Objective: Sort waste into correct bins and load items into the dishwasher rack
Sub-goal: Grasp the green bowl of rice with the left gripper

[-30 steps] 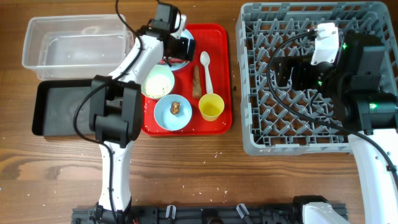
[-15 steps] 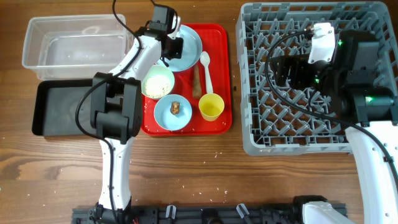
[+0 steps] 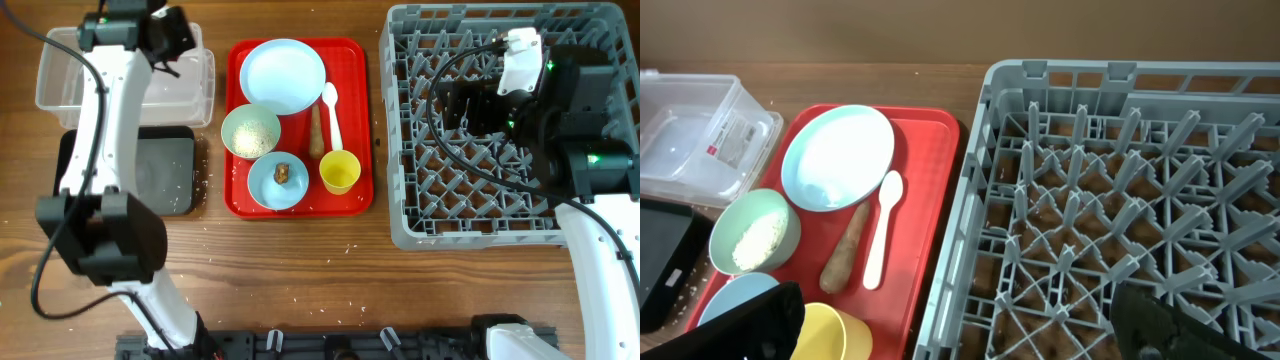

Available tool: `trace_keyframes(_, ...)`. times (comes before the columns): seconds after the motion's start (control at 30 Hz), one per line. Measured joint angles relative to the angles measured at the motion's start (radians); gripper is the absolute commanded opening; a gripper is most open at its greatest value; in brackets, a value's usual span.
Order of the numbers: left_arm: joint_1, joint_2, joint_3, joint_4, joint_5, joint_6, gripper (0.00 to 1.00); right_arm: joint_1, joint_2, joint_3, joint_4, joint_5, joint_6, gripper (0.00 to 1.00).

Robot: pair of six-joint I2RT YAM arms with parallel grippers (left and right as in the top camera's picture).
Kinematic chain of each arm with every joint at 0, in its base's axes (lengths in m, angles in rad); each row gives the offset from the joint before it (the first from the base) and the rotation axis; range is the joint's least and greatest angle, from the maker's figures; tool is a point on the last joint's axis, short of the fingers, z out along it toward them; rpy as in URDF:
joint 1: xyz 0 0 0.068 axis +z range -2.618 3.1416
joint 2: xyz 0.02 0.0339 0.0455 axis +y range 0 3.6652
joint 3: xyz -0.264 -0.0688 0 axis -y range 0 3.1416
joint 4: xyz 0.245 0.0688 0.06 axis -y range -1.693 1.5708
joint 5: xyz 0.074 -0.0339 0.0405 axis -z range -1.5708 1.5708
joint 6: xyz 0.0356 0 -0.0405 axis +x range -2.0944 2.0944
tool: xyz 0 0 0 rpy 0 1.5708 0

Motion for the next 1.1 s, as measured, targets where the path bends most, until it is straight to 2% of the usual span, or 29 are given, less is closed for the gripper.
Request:
trace_keyframes(0.03,0.026,0.031,-0.004,0.01,-0.01,-0.003,0.18,0.0,0.0,0.0,0.002,0.0,0.0,0.99)
trace_keyframes(0.07,0.048,0.068,-0.006,0.027,-0.015,-0.003,0.46,0.0,0.001,0.0,0.008,0.0,0.0,0.99)
trace_keyframes(0.1,0.056,0.087,-0.006,0.039,-0.018,-0.003,0.84,0.0,0.003,0.0,0.013,0.0,0.0,0.99)
trace_keyframes(0.13,0.064,0.113,-0.006,0.062,-0.021,-0.007,1.0,0.0,0.007,0.0,0.016,0.0,0.0,0.99)
trace_keyframes(0.2,0.071,0.165,-0.008,0.071,-0.022,-0.007,1.0,0.0,0.027,0.0,0.015,0.0,0.0,0.99)
trace_keyframes(0.37,0.07,0.171,-0.008,0.078,-0.021,-0.014,0.99,0.0,0.045,0.0,0.019,0.0,0.0,0.99)
trace_keyframes(0.47,0.07,0.145,-0.008,0.078,-0.022,-0.014,0.86,0.0,0.045,0.0,0.021,0.0,0.0,0.99)
trace_keyframes(0.5,0.07,0.129,-0.008,0.078,-0.021,-0.017,0.86,0.0,0.045,0.0,0.021,0.0,0.0,0.99)
trace_keyframes(0.6,0.056,0.059,-0.008,0.053,-0.003,0.019,0.96,0.0,0.045,0.0,0.021,-0.001,0.0,1.0)
trace_keyframes(0.7,-0.039,0.004,-0.008,0.006,0.007,0.108,0.94,0.0,0.045,0.0,0.021,-0.019,0.0,1.0)
trace_keyframes(0.83,-0.179,-0.017,-0.009,-0.187,0.14,0.138,0.95,0.0,0.045,0.0,0.022,-0.023,0.0,1.0)
trace_keyframes(0.93,-0.254,-0.016,-0.017,-0.267,0.18,0.038,0.84,0.0,0.045,0.0,0.022,-0.026,0.0,1.0)
trace_keyframes(1.1,-0.349,-0.011,-0.17,-0.142,0.197,-0.077,0.66,0.0,0.045,0.0,0.021,-0.026,0.0,1.0)
